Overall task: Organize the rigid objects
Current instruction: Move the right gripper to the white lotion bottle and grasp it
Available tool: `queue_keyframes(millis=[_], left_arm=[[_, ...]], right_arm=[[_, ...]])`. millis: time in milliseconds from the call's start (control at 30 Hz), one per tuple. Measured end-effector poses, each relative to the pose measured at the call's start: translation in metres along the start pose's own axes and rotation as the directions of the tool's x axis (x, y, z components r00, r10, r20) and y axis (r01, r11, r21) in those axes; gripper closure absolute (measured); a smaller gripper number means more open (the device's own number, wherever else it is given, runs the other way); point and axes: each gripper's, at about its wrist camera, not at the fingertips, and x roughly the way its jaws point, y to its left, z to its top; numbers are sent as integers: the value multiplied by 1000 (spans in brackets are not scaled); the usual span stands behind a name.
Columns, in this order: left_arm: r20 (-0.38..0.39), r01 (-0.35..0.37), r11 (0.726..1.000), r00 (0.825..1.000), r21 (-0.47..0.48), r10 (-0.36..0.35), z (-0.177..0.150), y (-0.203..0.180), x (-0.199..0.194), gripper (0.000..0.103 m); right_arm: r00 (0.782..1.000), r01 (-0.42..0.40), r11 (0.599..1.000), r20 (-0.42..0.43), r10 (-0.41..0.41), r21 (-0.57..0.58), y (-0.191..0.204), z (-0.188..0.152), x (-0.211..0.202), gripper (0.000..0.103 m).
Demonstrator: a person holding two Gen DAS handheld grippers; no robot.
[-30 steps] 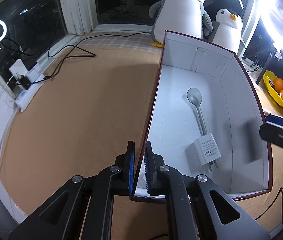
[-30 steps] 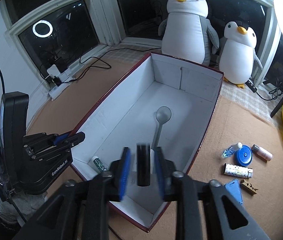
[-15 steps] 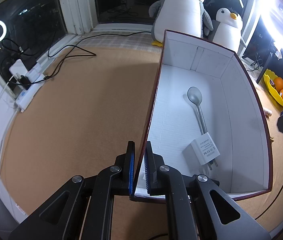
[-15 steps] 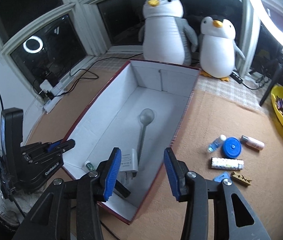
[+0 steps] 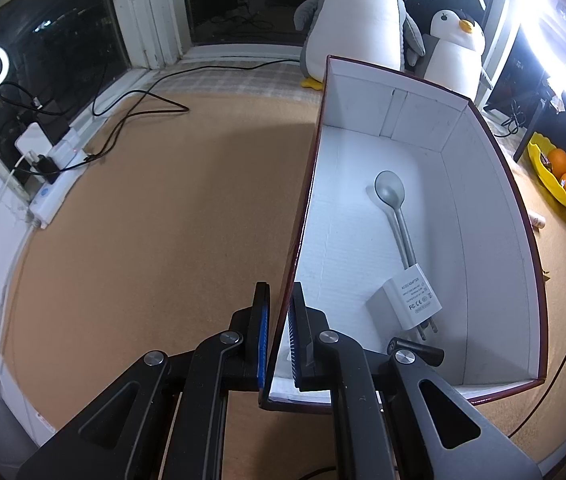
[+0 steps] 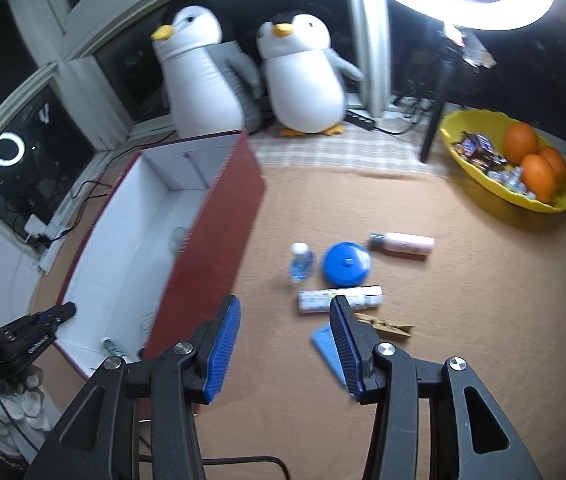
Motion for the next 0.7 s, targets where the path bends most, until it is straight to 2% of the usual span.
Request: queue_keyframes(millis=[233,300,367,500,700], left_arm=[[-15,-1,1000,1000,3,1,2,0,4,95],[-16,-3,1000,1000,6,3,2,-1,5,95],[-16,-5,1000,1000,8,5,2,-2,5,95],[-20,-7,1000,1000,9,7,3,-3,5,95],[-24,-12,1000,1000,20,12,4,-5,4,93]], right_arm=[[998,55,993,-4,-55,106,-44,7,3,58],[998,61,989,-3,-62,133,-54,9,5,51],[997,72,984,-11,-71,164,-64,12,10,50],[998,63,969,-36,-56,237,-82,16,23,49],[997,6,909,-77,28,416,-109,22,52,49]])
